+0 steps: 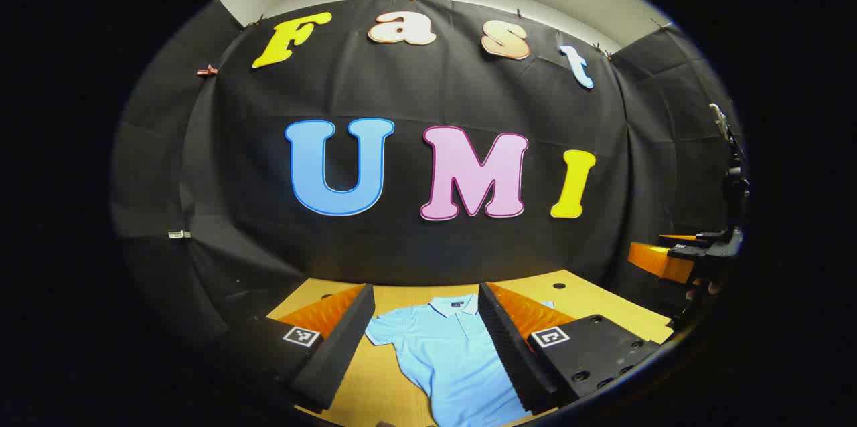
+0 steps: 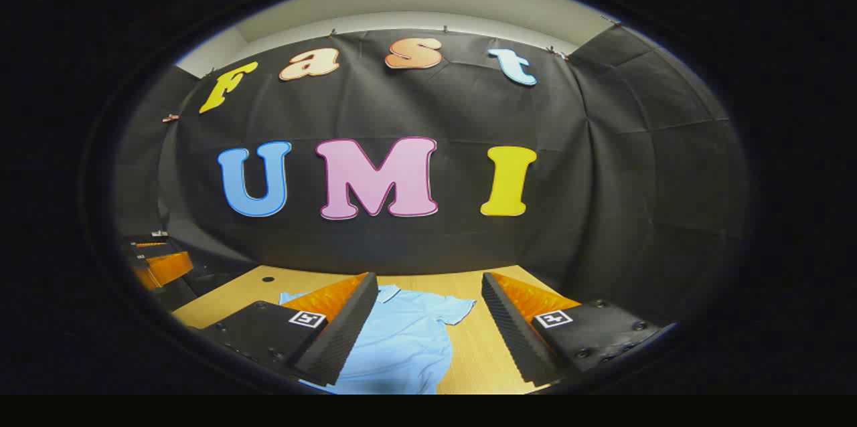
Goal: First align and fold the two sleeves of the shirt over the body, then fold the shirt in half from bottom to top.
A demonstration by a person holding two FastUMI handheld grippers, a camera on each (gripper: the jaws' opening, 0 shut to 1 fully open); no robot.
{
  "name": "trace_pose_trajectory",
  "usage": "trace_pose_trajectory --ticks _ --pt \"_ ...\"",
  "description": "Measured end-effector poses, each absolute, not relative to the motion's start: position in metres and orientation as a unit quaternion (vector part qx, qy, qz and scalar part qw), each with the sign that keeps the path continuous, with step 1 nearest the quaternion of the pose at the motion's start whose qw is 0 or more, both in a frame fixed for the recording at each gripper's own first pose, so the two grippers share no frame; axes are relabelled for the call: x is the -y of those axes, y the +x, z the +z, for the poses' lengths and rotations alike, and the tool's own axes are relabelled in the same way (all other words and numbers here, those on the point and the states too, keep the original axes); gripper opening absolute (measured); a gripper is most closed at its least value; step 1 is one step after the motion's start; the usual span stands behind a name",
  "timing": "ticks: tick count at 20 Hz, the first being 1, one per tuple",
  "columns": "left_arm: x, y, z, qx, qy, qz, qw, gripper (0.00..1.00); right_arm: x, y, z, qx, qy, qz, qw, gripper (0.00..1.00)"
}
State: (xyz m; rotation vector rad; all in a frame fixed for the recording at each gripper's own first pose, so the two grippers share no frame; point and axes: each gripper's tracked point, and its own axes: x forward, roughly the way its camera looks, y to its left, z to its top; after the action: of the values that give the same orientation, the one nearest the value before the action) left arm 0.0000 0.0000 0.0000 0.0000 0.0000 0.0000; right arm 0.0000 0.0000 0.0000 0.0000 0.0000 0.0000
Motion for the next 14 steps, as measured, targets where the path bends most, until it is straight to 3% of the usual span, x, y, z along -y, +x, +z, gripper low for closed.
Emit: trace_pose_trajectory --ticks 2,3,14 --pt "0.0 -0.001 -0.001 -0.002 0.001 0.002 1.0 0.95 0.001 -0.001 0.0 0.001 0.0 0.0 1.0 0.97" --pt "0.001 -0.002 -0.001 -0.003 0.002 0.001 1.0 0.99 0.001 -0.001 -0.001 0.001 0.001 0.0 1.0 0.97" --pt "-0.01 0.011 -0.005 -0.012 -0.004 0.018 1.0 0.99 0.007 0.009 -0.029 -0.04 0.001 0.0 0.999 0.97"
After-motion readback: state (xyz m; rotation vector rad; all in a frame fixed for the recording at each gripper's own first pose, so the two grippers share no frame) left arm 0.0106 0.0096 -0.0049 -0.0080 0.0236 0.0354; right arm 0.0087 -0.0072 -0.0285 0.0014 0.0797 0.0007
